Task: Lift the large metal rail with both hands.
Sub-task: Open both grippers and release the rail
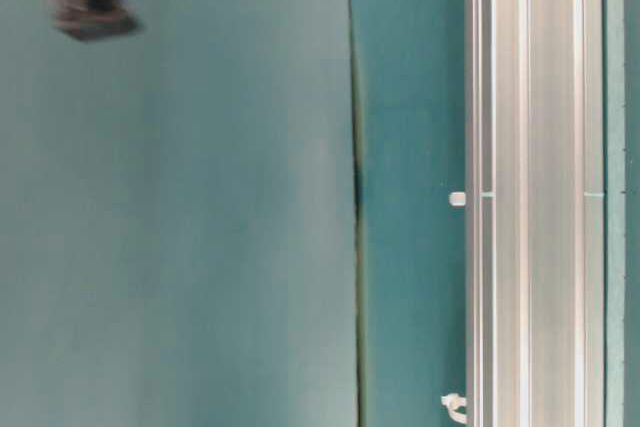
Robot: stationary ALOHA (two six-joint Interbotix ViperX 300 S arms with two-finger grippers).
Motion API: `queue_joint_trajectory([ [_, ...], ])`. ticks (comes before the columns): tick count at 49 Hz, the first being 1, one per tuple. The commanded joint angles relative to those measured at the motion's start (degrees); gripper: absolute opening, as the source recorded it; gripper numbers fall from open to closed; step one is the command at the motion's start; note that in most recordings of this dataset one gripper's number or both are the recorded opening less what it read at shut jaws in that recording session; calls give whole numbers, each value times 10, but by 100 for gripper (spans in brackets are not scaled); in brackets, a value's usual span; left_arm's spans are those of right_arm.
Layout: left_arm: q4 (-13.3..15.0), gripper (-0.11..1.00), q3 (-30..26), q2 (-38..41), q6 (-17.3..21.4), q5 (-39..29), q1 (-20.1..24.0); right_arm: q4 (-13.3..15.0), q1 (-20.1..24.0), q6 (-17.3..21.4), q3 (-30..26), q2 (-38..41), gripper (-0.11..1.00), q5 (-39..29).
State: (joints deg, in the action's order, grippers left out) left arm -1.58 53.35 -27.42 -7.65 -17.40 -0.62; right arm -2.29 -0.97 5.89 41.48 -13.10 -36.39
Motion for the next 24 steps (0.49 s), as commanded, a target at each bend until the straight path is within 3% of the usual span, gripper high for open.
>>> queue_joint_trajectory([
  [1,1,87,-4,-51,1,3,1,1,-9,4,-6,-37,96,2],
  [12,1,87,-1,-156,1,2,1,6,-35,2,-4,-120,96,7],
  [24,1,87,-4,-214,1,3,2,13,-36,0,10,-192,96,39],
])
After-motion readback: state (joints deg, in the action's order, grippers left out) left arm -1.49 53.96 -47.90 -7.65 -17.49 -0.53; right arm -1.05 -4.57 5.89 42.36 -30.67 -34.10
